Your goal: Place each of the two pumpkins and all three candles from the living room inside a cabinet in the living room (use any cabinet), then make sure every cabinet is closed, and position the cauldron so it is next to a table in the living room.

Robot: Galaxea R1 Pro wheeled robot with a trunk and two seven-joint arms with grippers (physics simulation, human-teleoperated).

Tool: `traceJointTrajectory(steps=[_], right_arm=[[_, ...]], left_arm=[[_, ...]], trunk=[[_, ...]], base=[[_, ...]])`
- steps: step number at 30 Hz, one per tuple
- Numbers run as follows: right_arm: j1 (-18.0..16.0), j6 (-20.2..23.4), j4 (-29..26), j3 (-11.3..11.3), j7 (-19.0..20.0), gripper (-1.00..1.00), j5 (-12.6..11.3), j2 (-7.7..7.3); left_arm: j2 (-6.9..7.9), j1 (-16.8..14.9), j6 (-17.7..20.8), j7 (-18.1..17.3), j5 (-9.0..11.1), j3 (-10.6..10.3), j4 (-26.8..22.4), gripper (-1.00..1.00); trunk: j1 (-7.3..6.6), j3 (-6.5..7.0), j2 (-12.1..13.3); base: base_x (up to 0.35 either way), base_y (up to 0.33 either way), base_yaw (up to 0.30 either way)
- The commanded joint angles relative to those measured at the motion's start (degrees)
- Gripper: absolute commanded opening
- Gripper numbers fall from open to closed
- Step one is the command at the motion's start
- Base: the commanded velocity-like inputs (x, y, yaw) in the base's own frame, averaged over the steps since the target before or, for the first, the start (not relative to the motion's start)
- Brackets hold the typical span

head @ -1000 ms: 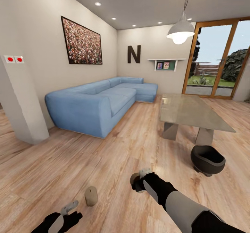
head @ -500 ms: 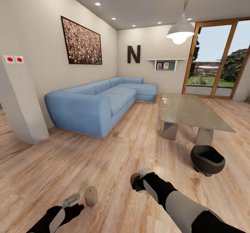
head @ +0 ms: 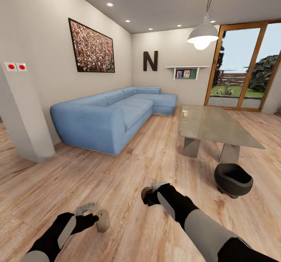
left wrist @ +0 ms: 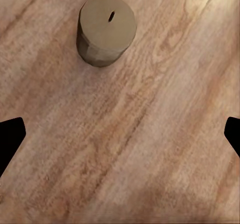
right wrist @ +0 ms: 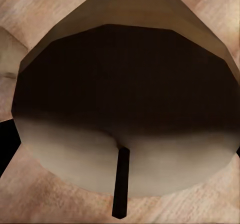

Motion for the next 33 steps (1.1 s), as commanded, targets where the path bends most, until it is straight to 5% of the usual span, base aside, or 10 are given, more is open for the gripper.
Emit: traceJointTrajectory(steps=[1, 7, 11, 19, 24, 30, 33], right_arm=[[0.0, 0.8, -0.7, 0.3, -0.5, -1.00, -0.5, -0.04], [-0.1, 6.6, -6.4, -0.3, -0.4, -1.00, -0.6, -0.08], [-0.1, 8.7, -7.9, -3.1, -0.4, -1.00, -0.6, -0.04], [0.0, 9.0, -10.5, -3.5, -0.5, -1.00, -0.5, -0.45], [0.0, 8.8, -10.7, -3.6, -0.5, -1.00, -0.6, -0.51], [0.0, 8.8, -10.8, -3.7, -0.6, -1.00, -0.6, -0.65], [0.0, 8.8, -10.8, -3.7, -0.6, -1.00, -0.5, -1.87]], left_arm=[[0.01, 0.0, 0.4, 0.1, 0.2, -0.4, -0.1, 1.00], [0.01, -2.0, 0.8, -0.8, -0.8, -9.5, -0.2, 1.00], [0.05, -3.4, 0.6, -4.3, -2.3, -11.5, -0.1, 1.00], [-0.06, -3.5, 0.0, -5.7, -5.7, -11.9, -0.5, 1.00], [-0.08, -3.5, -5.4, -5.7, -6.3, -13.0, 3.5, 1.00], [-0.21, -3.6, -7.5, -5.7, -9.3, -13.0, 7.1, 1.00], [-0.91, -3.6, -7.9, -5.6, -10.9, -13.1, 7.6, 1.00]], trunk=[[-0.01, -0.07, 0.0], [-0.01, -0.07, 0.0], [-0.01, -0.07, 0.0], [-0.01, -0.07, 0.0], [-0.01, -0.07, 0.0], [-0.01, -0.07, 0.0], [-0.01, -0.07, 0.0]], base=[[0.000, 0.000, 0.000], [0.000, 0.000, 0.000], [0.000, 0.000, 0.000], [0.000, 0.000, 0.000], [0.076, 0.158, 0.000], [0.150, 0.289, -0.103], [0.157, 0.301, -0.258]])
